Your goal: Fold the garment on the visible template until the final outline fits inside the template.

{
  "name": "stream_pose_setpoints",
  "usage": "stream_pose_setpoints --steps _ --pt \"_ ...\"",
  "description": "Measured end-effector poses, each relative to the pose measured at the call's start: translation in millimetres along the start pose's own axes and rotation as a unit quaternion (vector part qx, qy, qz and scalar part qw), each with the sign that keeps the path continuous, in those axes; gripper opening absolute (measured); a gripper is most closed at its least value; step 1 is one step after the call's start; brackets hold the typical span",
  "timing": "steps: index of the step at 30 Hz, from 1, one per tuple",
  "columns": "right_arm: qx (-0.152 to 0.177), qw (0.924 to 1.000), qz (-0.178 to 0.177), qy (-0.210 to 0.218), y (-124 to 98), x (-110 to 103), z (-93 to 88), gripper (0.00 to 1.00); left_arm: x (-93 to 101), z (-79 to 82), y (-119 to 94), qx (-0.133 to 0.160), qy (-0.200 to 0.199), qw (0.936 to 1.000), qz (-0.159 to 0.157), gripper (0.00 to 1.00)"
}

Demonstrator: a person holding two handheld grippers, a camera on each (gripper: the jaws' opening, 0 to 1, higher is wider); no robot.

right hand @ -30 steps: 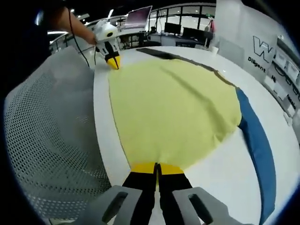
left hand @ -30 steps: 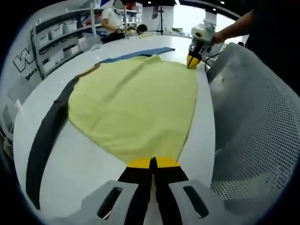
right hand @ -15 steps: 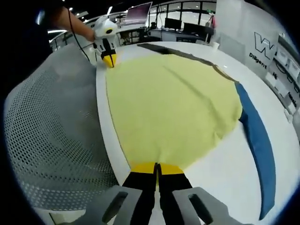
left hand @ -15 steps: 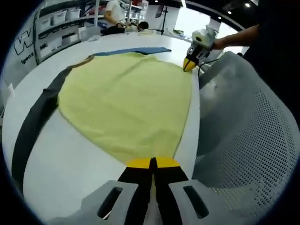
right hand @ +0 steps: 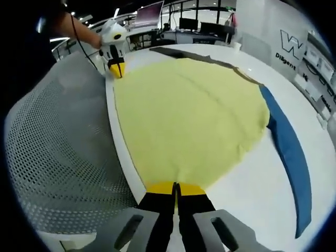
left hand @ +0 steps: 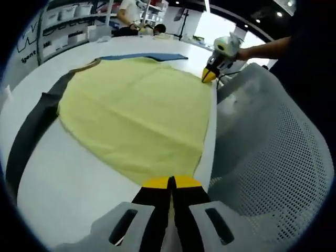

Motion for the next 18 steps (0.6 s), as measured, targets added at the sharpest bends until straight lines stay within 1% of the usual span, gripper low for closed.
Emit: stream_pose_setpoints --steps 2,4,5,7,8,9,11,14,15,18 --pt "-0.001 1.0 0.004 0.001 0.2 0.4 0.3 0.0 -1.1 1.1 -0.1 0.003 0.005 1.0 0.0 0.05" --pt "-0.004 1.0 0.007 0.003 0.2 0.6 1.3 0.0 -8.5 6.9 -1.2 0.016 0.029 0.9993 0.016 0.05" --pt "-0.002 1.0 0.006 -0.001 0.7 1.1 1.9 0.0 -10.9 10.3 -2.4 0.022 0.026 0.9992 0.02 0.05" --pt "0.018 0.9997 -0.015 0.001 2.2 6.9 8.6 0.0 -18.2 22.0 -5.4 0.041 0.007 0.9989 0.022 0.06" --pt "0.019 0.9998 -0.01 0.0 2.0 6.3 9.9 0.0 -20.7 27.0 -6.6 0.048 0.005 0.9986 0.022 0.05" --pt "0.026 0.9996 -0.01 0.001 1.5 7.3 13.8 0.01 -26.8 32.3 -8.1 0.055 0.007 0.998 0.031 0.05" --pt "0.039 0.9991 -0.015 0.004 1.0 10.3 21.4 0.08 -36.4 41.5 -10.3 0.067 0.011 0.9967 0.045 0.05" --pt "0.059 0.998 -0.02 0.015 0.9 16.4 29.9 0.17 -46.3 50.1 -11.7 0.078 0.012 0.9952 0.058 0.06" --pt "0.062 0.9977 -0.024 0.012 0.4 18.5 32.2 0.2 -50.9 54.3 -12.2 0.084 0.012 0.9942 0.066 0.06" --pt "0.069 0.9971 -0.03 0.014 -1.2 25.7 37.9 0.25 -57.0 63.0 -12.5 0.096 0.021 0.9923 0.076 0.1"
Point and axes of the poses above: the point that each gripper's makers call its tool centre point, and the gripper's own axes: y roughly forward along the fingers, x roughly to its right, z roughly out of its top, the point moved 2 cm from there along -y, roughly backward along the fingers, and after that the axes turned 3 degrees about -x, right-handed, at the moved point
